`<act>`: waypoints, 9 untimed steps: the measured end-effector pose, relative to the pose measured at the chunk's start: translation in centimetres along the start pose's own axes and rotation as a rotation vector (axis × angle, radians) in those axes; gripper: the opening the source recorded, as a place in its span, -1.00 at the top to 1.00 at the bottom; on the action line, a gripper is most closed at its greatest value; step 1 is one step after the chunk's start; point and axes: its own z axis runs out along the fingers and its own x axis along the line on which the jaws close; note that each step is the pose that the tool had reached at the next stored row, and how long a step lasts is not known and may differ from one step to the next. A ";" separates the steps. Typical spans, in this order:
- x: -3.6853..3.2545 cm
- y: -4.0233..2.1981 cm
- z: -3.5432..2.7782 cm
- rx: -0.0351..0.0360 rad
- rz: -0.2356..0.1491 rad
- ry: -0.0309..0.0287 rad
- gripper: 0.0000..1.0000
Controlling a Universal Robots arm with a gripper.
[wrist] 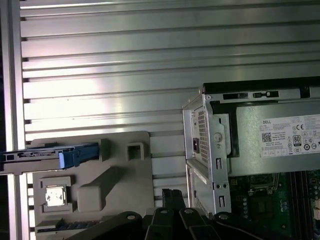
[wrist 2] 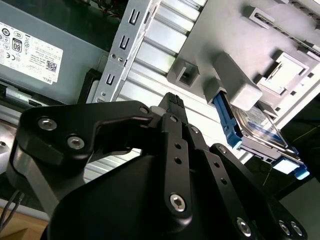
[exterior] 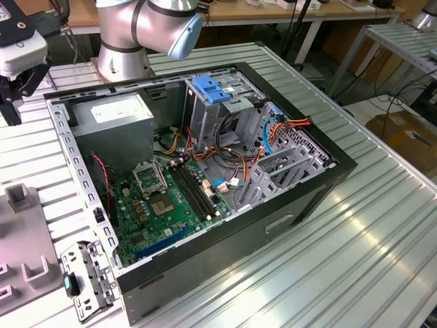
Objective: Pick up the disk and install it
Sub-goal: 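Reach for the disk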
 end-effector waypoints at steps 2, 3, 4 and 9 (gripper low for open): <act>0.29 -0.02 -0.01 0.0000 0.000 0.0000 0.79; 0.44 -0.03 -0.01 0.0000 0.000 0.0001 0.79; 0.62 -0.05 -0.01 0.0001 0.000 0.0001 0.79; 1.35 -0.10 -0.02 0.0001 0.000 0.0002 0.79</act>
